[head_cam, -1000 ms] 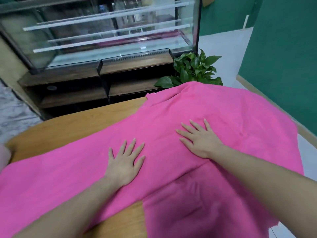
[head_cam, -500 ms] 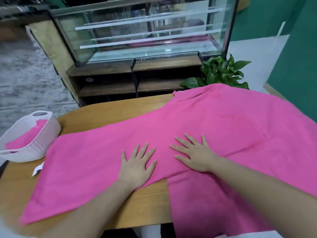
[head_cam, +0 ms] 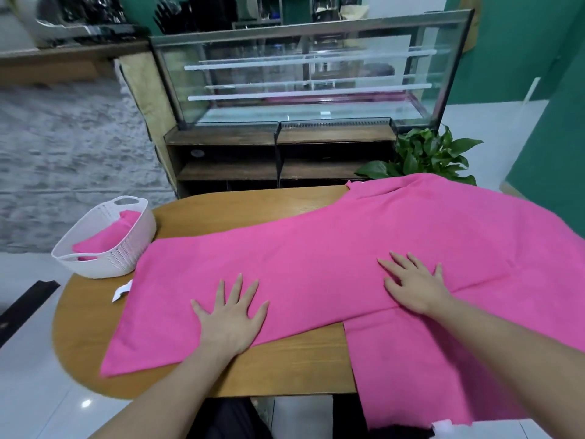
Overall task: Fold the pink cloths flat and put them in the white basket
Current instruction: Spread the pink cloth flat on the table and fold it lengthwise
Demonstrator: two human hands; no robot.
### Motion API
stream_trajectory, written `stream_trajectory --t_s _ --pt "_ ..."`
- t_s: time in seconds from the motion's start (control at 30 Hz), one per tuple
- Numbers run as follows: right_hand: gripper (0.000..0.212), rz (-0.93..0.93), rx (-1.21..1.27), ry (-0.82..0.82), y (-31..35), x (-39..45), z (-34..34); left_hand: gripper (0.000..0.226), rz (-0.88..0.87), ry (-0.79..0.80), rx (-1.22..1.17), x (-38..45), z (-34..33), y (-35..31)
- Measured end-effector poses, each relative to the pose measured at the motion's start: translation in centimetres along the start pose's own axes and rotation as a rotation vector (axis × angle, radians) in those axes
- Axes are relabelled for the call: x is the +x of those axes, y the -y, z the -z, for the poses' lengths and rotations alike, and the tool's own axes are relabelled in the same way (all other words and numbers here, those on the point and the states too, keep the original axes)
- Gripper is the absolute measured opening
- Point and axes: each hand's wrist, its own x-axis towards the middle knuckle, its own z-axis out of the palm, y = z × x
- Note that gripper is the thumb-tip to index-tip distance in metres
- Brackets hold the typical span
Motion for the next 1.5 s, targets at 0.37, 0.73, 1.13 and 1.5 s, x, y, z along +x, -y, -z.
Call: stream_trajectory --t_s 0.37,0.73,1.13,1.5 --pt "0.072 0.466 -0.164 0.148 5.5 -1.8 -1.2 0.072 0.228 -0.009 -0.077 0.1 0.2 5.5" --pt "0.065 0.534 -0.125 0.09 4.4 -2.1 -0.5 0.056 -0.345 -0.323 -0.2 -1.2 -0.4 6.3" --pt "0.087 0.314 -0.102 -0.171 2.4 -1.8 0.0 0.046 -0.607 -0.299 -0.035 -3.2 0.1 0.2" --pt "0.068 0.165 -0.158 -0.151 -0.2 -3.3 1.9 0.057 -0.162 -0.177 0.051 -2.6 2.3 0.7"
